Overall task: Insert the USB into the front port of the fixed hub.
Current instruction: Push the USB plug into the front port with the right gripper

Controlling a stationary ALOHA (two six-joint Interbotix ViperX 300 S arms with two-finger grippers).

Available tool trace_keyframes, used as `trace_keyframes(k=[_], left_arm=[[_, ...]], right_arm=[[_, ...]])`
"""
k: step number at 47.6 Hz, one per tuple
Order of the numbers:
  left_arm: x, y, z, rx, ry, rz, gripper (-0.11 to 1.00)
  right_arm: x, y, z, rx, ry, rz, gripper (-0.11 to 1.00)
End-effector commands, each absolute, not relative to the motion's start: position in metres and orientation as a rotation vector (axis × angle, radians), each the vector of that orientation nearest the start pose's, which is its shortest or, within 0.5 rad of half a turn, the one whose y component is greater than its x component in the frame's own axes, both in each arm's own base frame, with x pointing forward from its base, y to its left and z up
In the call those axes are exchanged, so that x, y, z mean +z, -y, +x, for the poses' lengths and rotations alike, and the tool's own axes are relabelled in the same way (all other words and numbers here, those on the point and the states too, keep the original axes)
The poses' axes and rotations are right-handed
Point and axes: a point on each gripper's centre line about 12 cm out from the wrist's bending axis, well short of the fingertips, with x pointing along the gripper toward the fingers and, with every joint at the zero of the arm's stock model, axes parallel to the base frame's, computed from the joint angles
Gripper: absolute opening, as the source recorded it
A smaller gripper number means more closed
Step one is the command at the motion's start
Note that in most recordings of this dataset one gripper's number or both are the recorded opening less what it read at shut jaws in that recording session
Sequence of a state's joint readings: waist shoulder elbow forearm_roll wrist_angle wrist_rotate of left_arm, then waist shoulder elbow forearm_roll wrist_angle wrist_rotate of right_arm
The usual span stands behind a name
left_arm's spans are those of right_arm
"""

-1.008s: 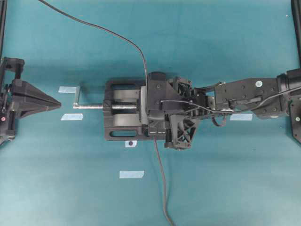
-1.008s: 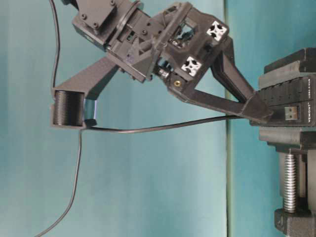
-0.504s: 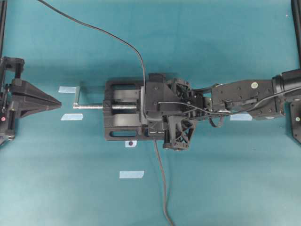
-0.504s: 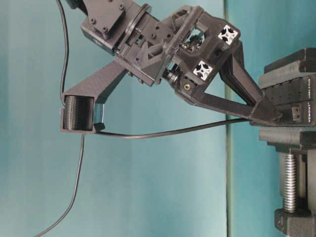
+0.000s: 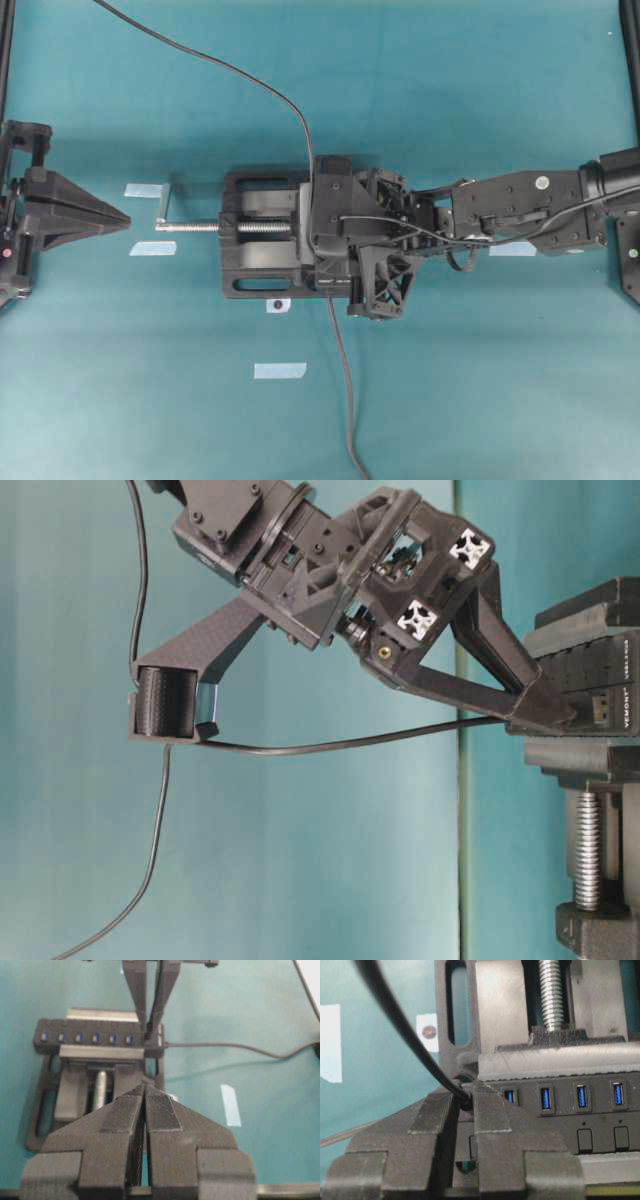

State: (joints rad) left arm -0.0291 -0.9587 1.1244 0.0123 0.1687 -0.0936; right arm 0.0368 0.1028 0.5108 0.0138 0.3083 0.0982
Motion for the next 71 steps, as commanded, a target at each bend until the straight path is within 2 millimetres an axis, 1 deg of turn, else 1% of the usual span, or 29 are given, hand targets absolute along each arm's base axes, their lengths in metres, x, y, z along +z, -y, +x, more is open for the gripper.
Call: trace_keyframes(k=[1,13,20,30,46,65,71], left_arm=[[0.266,0.006,0.198,-0.015,-0.315,-0.074,0.0],[0.265,0.005,0.198,-0.014,-0.317,-0.076,0.0],[0.265,0.005,0.198,-0.014,-0.317,-0.076,0.0],[0.264,0.005,0.198,-0.013,-0.32,-0.076,0.0],[0.264,0.006,0.197,-0.015,-0.32,-0.076,0.0],[0.264,0.005,0.197,-0.013,-0.32,-0.076,0.0],[0.264,0.005,0.197,-0.013,-0.32,-0.076,0.0]], right_arm=[[0.14,-0.018,0.404,-0.016,-0.961,0.099,0.05],[0.135,-0.02,0.404,-0.013,-0.975,0.097,0.05],[0.13,-0.02,0.4,-0.016,-1.009,0.097,0.05],[0.129,-0.02,0.398,-0.017,-1.035,0.098,0.05],[0.129,-0.021,0.399,-0.014,-1.034,0.097,0.05],[0.141,-0.018,0.403,-0.018,-0.988,0.101,0.05],[0.144,-0.018,0.403,-0.017,-0.978,0.101,0.09]])
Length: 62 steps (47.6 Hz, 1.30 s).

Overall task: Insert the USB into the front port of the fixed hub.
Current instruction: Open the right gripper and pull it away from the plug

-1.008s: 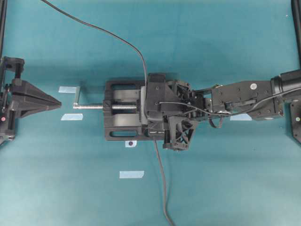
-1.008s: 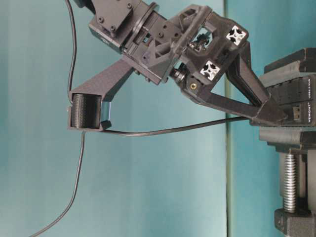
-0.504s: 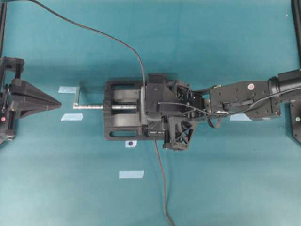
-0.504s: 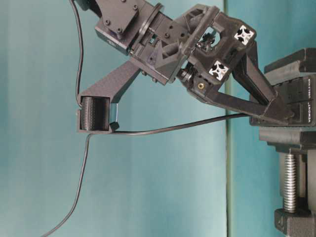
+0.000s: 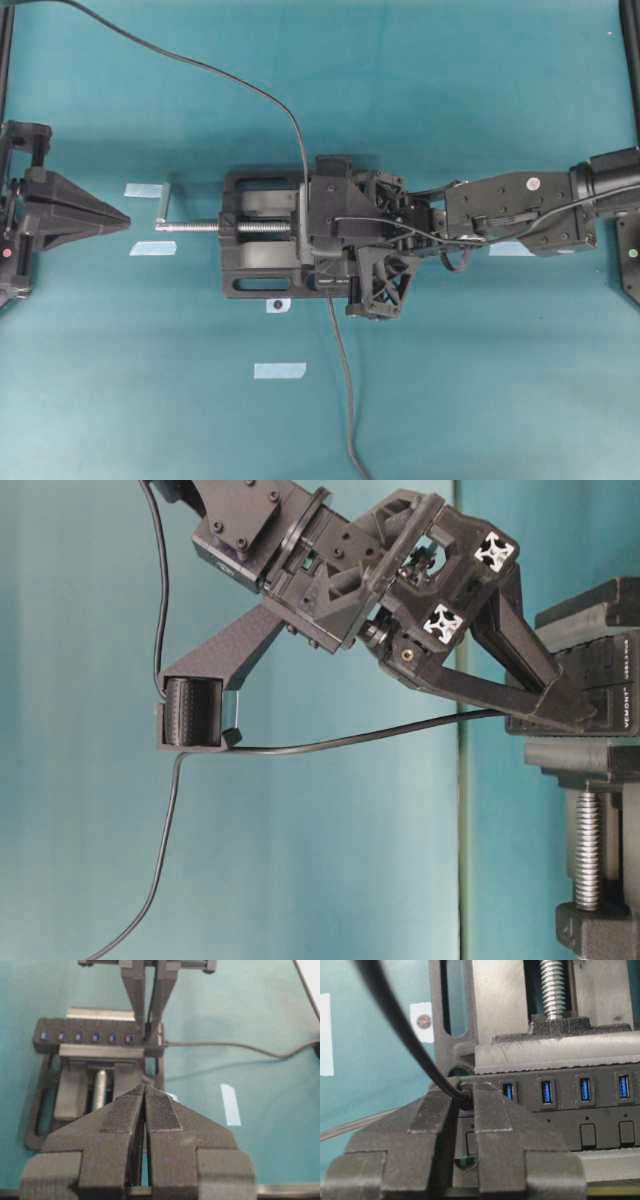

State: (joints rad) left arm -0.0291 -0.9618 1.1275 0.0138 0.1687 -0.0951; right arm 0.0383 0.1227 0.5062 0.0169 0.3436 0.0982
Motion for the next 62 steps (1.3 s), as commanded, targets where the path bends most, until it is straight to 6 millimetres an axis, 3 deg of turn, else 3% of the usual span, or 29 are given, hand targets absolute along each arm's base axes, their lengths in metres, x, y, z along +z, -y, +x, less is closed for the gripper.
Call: trace_keyframes(k=[1,8,18,21,47,62], left_arm=[[0.264,0.005,0.197,-0.014,-0.318,-0.077,0.0],[0.265,0.005,0.197,-0.014,-0.315,-0.076,0.0],[0.267,0.005,0.195,-0.013,-0.303,-0.085,0.0],[0.267,0.006,0.195,-0.014,-0.302,-0.087,0.0],[0.266,0.008,0.194,-0.025,-0.302,-0.086,0.0],[0.267,0.009,0.193,-0.031,-0.296,-0.084,0.0]], right_arm=[[0.145,-0.018,0.404,-0.016,-0.975,0.1,0.1],[0.155,-0.015,0.407,-0.022,-0.949,0.106,0.24],[0.17,-0.012,0.413,-0.026,-0.919,0.109,0.75],[0.176,-0.012,0.414,-0.024,-0.913,0.102,0.85],[0.202,-0.008,0.405,-0.028,-0.916,0.091,0.85],[0.224,-0.003,0.383,-0.04,-0.914,0.098,0.84]])
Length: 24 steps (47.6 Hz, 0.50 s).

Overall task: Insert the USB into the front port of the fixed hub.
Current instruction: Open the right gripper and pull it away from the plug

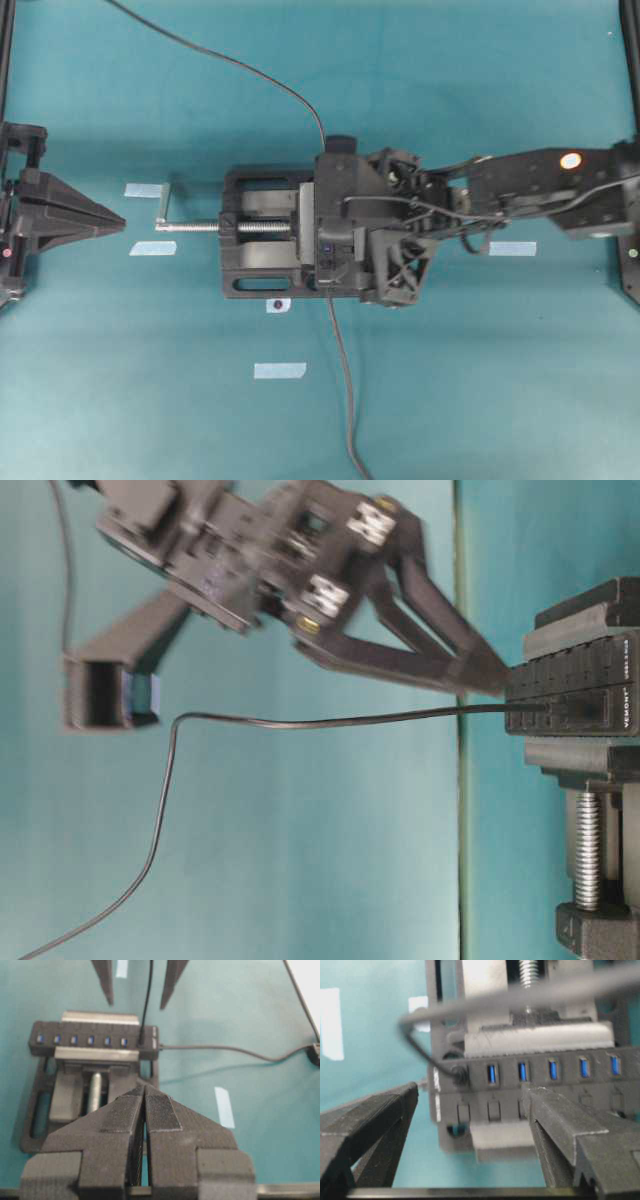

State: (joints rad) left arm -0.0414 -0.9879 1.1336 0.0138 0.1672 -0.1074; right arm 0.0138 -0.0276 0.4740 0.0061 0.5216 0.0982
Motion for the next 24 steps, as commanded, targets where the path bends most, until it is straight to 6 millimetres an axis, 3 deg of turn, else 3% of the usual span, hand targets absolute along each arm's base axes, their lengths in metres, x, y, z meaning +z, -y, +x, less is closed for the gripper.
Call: trace_keyframes(k=[1,14,24], left_arm=[[0.268,0.01,0.193,-0.036,-0.293,-0.084,0.0],[0.266,0.012,0.188,-0.046,-0.286,-0.087,0.0],[0.264,0.012,0.188,-0.046,-0.289,-0.087,0.0]], right_arm=[[0.226,-0.003,0.381,-0.041,-0.911,0.099,0.84],[0.248,0.0,0.351,-0.043,-0.809,0.108,0.84],[0.246,0.0,0.325,-0.04,-0.739,0.11,0.84]])
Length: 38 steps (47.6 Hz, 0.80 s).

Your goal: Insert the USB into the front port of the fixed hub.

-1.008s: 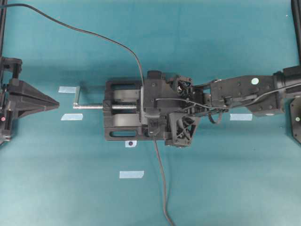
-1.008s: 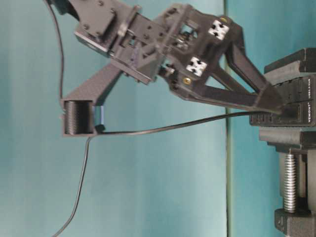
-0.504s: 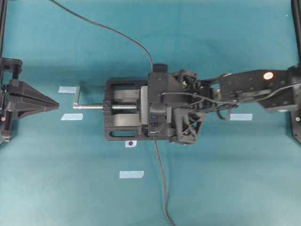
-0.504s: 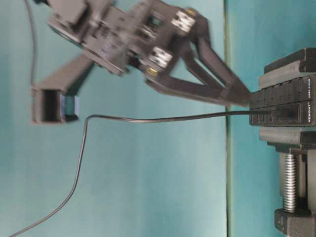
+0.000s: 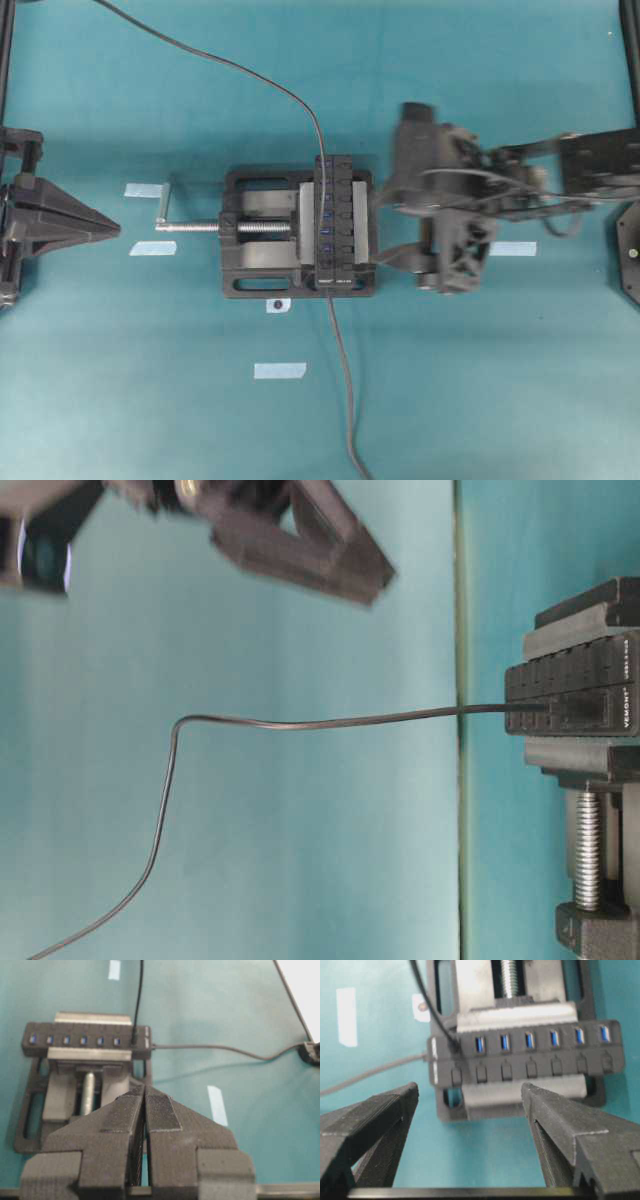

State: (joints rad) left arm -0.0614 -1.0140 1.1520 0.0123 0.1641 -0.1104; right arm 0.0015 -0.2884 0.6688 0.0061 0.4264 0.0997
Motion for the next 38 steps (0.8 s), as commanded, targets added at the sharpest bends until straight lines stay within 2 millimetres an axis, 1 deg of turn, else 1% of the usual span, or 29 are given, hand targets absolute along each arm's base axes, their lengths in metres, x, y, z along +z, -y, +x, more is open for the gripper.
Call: trace_keyframes(k=[1,8,14,23,38], left_arm=[[0.264,0.012,0.188,-0.046,-0.289,-0.087,0.0],[0.264,0.012,0.188,-0.046,-0.289,-0.087,0.0],[0.263,0.012,0.188,-0.046,-0.291,-0.087,0.0],[0.262,0.012,0.188,-0.046,-0.288,-0.087,0.0],[0.259,0.012,0.188,-0.047,-0.276,-0.09,0.0]], right_arm=[[0.244,-0.001,0.323,-0.038,-0.731,0.11,0.84],[0.237,-0.001,0.312,-0.037,-0.667,0.124,0.84],[0.237,-0.001,0.305,-0.036,-0.622,0.131,0.84],[0.234,0.0,0.294,-0.038,-0.621,0.131,0.84],[0.239,0.002,0.277,-0.044,-0.569,0.135,0.84]])
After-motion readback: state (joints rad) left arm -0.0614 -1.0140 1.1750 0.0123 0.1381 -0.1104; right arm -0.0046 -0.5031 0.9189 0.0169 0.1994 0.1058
